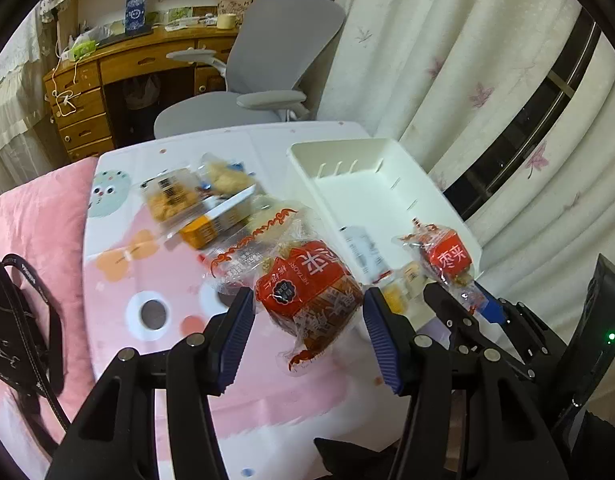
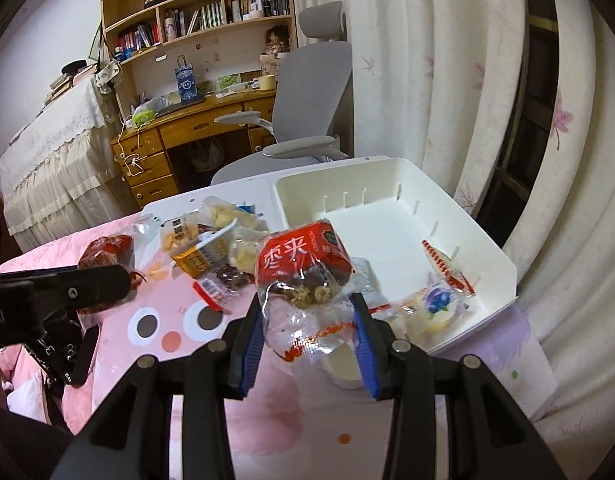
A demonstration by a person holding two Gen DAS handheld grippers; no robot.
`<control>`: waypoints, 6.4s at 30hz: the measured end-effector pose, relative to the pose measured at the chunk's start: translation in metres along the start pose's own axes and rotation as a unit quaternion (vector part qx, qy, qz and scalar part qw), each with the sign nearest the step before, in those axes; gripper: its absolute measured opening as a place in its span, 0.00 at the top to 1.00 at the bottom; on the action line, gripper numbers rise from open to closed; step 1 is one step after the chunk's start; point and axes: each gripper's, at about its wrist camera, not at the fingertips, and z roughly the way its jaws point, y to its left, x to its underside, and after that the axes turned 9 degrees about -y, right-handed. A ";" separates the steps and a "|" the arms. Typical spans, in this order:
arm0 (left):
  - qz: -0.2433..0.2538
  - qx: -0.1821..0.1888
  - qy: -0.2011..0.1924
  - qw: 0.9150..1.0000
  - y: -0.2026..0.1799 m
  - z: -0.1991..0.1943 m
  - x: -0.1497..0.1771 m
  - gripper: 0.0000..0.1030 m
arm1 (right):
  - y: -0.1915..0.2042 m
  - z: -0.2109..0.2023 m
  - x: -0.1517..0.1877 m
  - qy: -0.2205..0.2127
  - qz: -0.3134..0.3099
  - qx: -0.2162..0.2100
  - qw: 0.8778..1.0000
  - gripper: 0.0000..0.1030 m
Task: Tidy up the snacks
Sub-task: 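Grasp the red date packet with the right tool and drop it into the white tray, then move both open tools back toward the snack pile, then grasp the crab-roe snack bag with the left tool while the right tool grasps the clear bread bag, then carry both bags over the white tray and open both tools to release them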
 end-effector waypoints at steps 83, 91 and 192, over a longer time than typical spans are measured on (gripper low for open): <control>-0.150 -0.142 0.049 0.977 0.113 -0.035 0.057 0.18 | 0.050 0.020 0.002 0.165 -0.118 -0.159 0.966 0.45; -0.133 -0.132 0.075 0.980 0.156 -0.038 0.055 0.18 | 0.109 0.021 0.024 0.174 -0.148 -0.141 0.963 0.45; -0.273 -0.148 0.182 0.933 0.253 0.155 -0.054 0.27 | 0.172 0.151 0.013 0.231 -0.507 -0.130 0.820 0.61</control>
